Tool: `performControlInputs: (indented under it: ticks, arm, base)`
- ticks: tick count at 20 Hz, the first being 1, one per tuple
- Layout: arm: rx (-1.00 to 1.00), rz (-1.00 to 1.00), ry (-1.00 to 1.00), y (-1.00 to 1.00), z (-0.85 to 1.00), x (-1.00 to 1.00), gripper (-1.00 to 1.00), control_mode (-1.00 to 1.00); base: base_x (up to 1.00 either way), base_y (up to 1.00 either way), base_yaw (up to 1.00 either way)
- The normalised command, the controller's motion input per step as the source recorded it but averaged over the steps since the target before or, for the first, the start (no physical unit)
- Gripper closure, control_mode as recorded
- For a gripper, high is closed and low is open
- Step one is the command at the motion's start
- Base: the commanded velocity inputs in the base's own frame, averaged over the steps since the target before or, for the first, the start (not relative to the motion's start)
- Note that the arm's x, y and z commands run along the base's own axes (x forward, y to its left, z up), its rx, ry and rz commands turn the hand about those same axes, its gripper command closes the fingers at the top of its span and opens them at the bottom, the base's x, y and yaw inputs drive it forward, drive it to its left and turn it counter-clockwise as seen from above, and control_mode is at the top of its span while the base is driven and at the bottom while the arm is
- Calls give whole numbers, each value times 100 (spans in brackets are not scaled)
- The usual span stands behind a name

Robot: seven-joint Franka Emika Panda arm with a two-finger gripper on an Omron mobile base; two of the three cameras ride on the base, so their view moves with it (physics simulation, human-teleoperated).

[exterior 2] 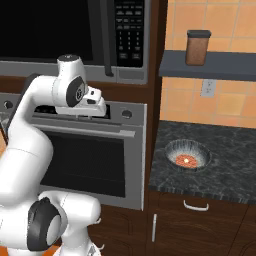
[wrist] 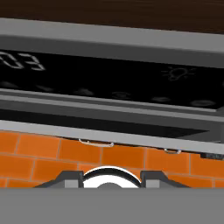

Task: Open the microwave, place the bowl with waffle inside the microwave, then close the microwave door and turn it on.

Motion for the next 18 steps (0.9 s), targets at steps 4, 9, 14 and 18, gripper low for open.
performControlInputs:
  ticks: [4, 9, 14, 18]
  arm:
    - [5, 0, -5, 0, 0, -35, -100, -100]
    - [15, 0, -48, -5, 69, -41, -100, -100]
    - [4, 0, -50, -28, 100, -11, -100, -100]
    - [0, -1, -28, -41, 100, 0, -100, -100]
  base:
    - [0, 0, 0]
    - [0, 0, 0]
    - [0, 0, 0]
    - [0, 0, 0]
